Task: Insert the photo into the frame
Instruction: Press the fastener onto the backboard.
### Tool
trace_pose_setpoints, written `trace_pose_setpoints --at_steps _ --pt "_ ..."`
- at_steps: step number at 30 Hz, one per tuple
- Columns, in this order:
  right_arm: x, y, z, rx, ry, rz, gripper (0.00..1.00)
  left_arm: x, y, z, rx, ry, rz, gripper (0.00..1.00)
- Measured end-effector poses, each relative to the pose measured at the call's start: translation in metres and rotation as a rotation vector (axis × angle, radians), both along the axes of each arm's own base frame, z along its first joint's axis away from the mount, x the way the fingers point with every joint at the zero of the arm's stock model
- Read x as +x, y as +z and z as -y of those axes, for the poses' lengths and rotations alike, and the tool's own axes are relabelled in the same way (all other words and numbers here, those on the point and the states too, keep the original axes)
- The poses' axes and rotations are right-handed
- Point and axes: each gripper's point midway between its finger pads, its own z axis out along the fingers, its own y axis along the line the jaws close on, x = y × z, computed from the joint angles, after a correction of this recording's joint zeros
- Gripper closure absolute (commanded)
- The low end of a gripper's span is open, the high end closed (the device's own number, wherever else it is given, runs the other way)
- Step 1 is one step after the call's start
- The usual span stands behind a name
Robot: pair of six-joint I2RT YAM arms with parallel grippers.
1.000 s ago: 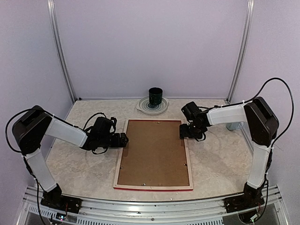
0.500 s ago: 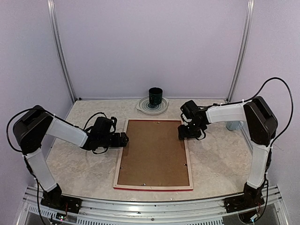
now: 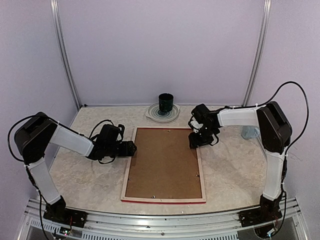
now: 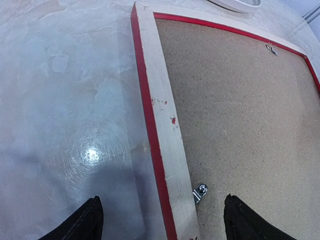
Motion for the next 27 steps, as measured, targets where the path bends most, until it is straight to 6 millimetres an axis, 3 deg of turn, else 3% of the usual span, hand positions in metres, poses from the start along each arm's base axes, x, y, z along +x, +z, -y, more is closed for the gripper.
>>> trace_pose_setpoints --at_steps 15,27 --pt "0.0029 -0.0004 0.0055 -0.028 0.084 -0.028 0.59 0.0023 -0.0012 0.0052 0.0 -0.026 0.005 0.24" --pt "0.0023 -0.0005 0.0054 -0.024 0.087 -0.038 0.76 0.0049 -0.0024 0.0078 0.003 -0.037 0.006 0.31"
